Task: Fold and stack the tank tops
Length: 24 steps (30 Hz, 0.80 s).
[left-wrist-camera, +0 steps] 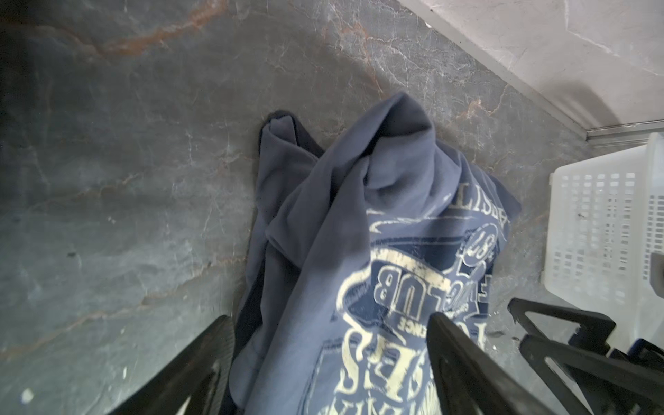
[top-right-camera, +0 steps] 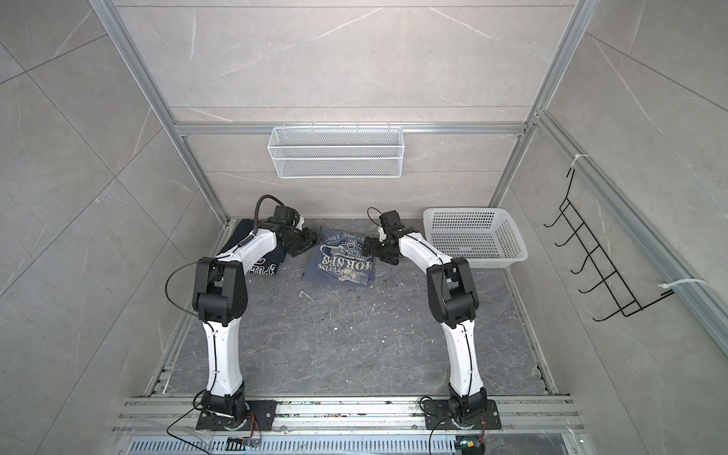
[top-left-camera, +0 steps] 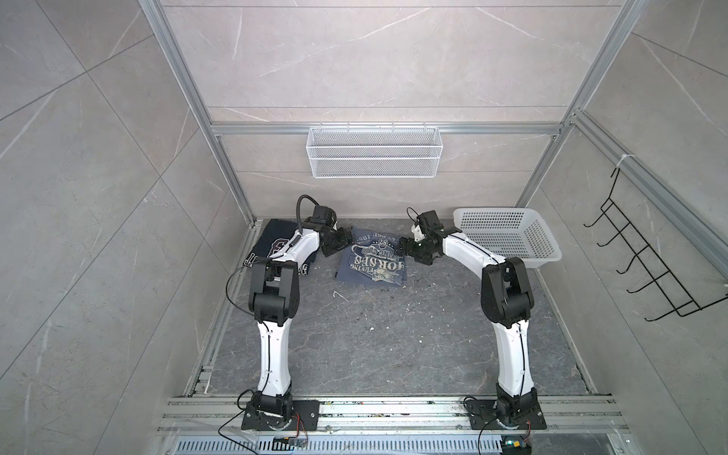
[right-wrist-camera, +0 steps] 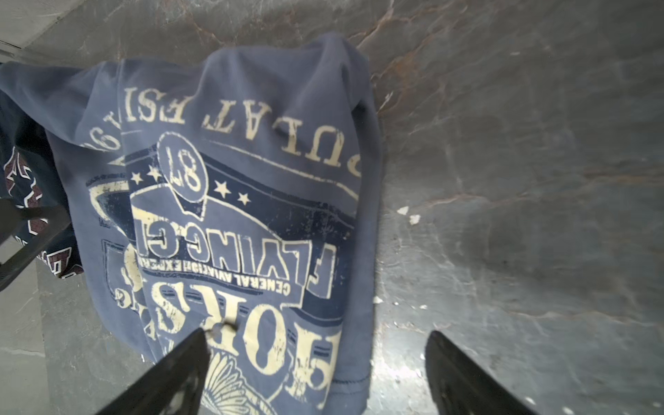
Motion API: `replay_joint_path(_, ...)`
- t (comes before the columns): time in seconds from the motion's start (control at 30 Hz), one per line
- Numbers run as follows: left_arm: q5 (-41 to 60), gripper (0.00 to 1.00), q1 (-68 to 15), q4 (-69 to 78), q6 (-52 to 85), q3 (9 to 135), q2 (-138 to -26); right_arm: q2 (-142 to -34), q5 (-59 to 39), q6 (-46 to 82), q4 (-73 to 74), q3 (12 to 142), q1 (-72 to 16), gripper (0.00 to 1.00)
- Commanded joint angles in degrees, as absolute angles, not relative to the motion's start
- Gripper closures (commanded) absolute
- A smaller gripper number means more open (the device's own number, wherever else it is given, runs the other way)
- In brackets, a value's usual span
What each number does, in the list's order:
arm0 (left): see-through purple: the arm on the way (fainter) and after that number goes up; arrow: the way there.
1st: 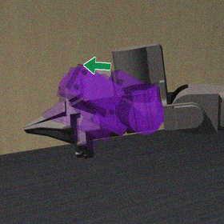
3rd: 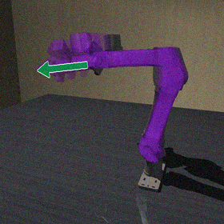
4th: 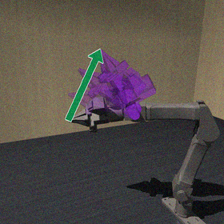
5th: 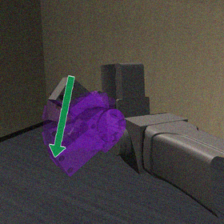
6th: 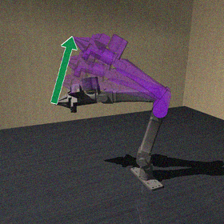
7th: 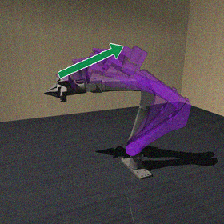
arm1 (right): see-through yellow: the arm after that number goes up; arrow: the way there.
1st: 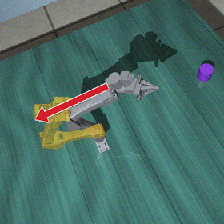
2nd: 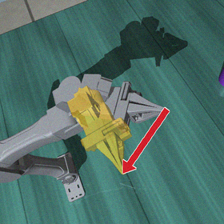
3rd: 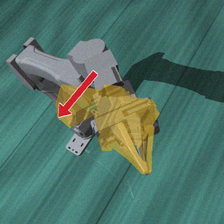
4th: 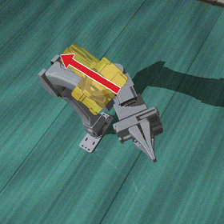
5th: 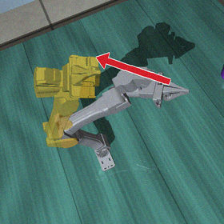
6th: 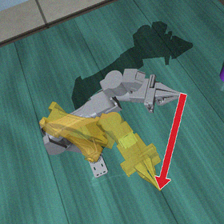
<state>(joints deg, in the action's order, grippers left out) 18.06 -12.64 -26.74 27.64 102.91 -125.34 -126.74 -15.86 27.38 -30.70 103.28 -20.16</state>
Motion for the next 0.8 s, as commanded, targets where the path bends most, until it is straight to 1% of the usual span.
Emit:
replay_joint_path(0.0,17.22,0.19,-12.68,-24.43,24.96,107.16,-127.18,-128.41,-15.86,27.33,-26.92,103.83,-20.39,0.09)
replay_joint_path(0.1,18.08,0.24,-12.66,-22.13,25.27,109.99,-129.81,-130.71,-15.6,26.23,-27.35,107.28,-20.39,0.11)
replay_joint_path(0.17,20.19,0.24,-12.66,-22.63,25.74,113.84,-132.81,-133.53,-15.42,25.55,-29.42,111.19,-20.39,0.12)
replay_joint_path(0.23,20.41,0.24,-12.75,-24.65,26.14,118.48,-137.39,-136.88,-15.16,25.42,-31.9,115.72,-20.39,0.11)
replay_joint_path(0.3,20.17,0.23,-12.75,-24.63,27.0,120.57,-139.89,-139.64,-14.91,25.31,-33.55,119.64,-20.36,0.12)
replay_joint_path(0.33,19.68,0.24,-12.79,-24.62,27.55,121.66,-141.04,-141.11,-14.25,25.27,-34.72,121.83,-20.39,0.13)
replay_joint_path(0.4,18.91,0.3,-12.79,-24.95,28.36,124.23,-143.31,-143.89,-12.59,25.05,-37.46,126.74,-20.3,0.16)
replay_joint_path(0.57,14.87,0.38,-12.66,-27.26,30.83,129.85,-147.9,-152.15,-9.52,25.11,-44.68,139.78,-20.14,0.22)
replay_joint_path(0.67,11.87,0.43,-12.58,-29.14,32.69,131.69,-149.44,-155.92,-8.8,25.9,-47.57,145.39,-20.0,0.28)
replay_joint_path(0.77,10.53,0.46,-12.12,-30.19,34.53,131.96,-150.57,-158.29,-8.24,27.16,-48.84,148.34,-19.62,0.36)
